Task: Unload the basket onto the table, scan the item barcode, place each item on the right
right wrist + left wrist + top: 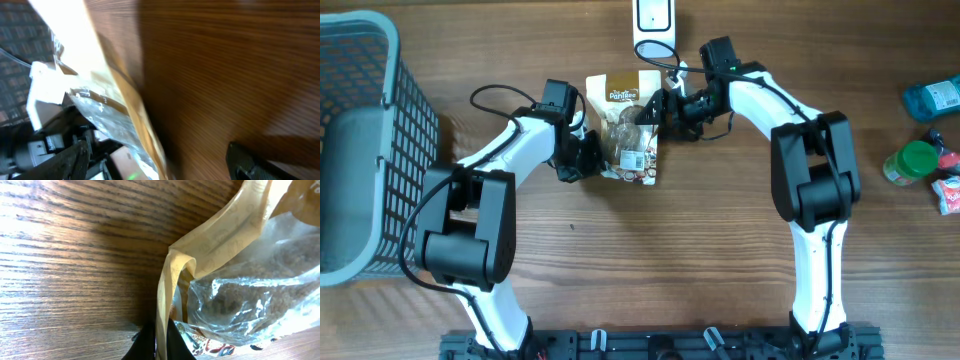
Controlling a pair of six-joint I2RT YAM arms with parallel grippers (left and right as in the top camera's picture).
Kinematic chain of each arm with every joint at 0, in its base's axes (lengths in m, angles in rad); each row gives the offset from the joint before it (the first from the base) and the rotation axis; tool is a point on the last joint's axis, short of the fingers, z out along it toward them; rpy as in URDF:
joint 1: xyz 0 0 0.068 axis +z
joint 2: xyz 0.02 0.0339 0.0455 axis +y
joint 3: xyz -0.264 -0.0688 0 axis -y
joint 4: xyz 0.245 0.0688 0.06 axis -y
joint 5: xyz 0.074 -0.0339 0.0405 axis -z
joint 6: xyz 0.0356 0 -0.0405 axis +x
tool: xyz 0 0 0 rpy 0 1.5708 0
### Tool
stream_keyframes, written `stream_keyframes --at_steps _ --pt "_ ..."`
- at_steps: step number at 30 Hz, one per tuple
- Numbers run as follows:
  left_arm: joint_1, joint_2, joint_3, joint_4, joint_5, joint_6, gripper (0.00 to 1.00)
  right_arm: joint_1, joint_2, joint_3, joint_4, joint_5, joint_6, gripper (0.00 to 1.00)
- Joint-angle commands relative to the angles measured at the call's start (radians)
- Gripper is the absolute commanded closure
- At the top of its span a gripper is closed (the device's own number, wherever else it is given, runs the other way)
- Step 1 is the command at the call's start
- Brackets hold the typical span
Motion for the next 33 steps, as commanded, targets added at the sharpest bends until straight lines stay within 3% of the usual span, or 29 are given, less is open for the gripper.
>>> stream_keyframes --at_steps 1,3,9,11,12,17,25,26,27,28,29,31,33 --pt "0.006 0.021 -0.012 -0.001 0.009 -0.01 0.96 0.018 0.072 -0.026 0.067 -0.132 0.008 0.16" --pt "0.006 0.021 -0.012 -0.002 0.009 -0.01 0.96 0.034 0.079 -0.026 0.105 -0.158 0.035 0.18" --pt "0.006 0.021 -0.012 -0.02 0.009 -0.01 0.96 0.06 0.084 -0.026 0.186 -0.19 0.062 0.44" --pt "0.006 0.021 -0.012 -0.02 0.009 -0.01 0.96 0.061 0.084 -0.026 0.187 -0.198 0.059 0.57" --pt "0.006 0.021 -0.012 -0.02 0.009 -0.01 0.96 0.061 0.084 -0.026 0.19 -0.221 0.051 0.69" --pt "0.006 0.021 -0.012 -0.028 0.008 -0.009 0.96 0.061 0.084 -0.026 0.275 -0.342 0.055 0.93" --pt "0.006 0.021 -0.012 -0.044 -0.007 -0.009 0.96 0.042 0.084 -0.026 0.291 -0.407 0.084 0.95" --pt "0.006 0.021 -0.012 -0.051 -0.017 -0.01 0.92 0.037 0.084 -0.026 0.29 -0.407 0.087 0.95" --pt "0.006 0.021 -0.012 -0.056 -0.027 -0.009 0.8 0.034 0.084 -0.026 0.29 -0.407 0.087 0.95" --pt "0.006 0.021 -0.012 -0.062 -0.034 -0.009 0.36 0.032 0.084 -0.026 0.29 -0.407 0.098 0.95" --pt "0.006 0.021 -0.012 -0.066 -0.041 -0.009 0.07 0.029 0.084 -0.026 0.291 -0.406 0.107 0.95" --pt "0.006 0.021 -0.012 -0.068 -0.052 -0.006 0.04 0.026 0.084 -0.026 0.283 -0.368 0.107 0.95" --pt "0.006 0.021 -0.012 -0.065 -0.071 -0.006 0.1 0.027 0.084 -0.026 0.227 -0.26 0.099 0.95"
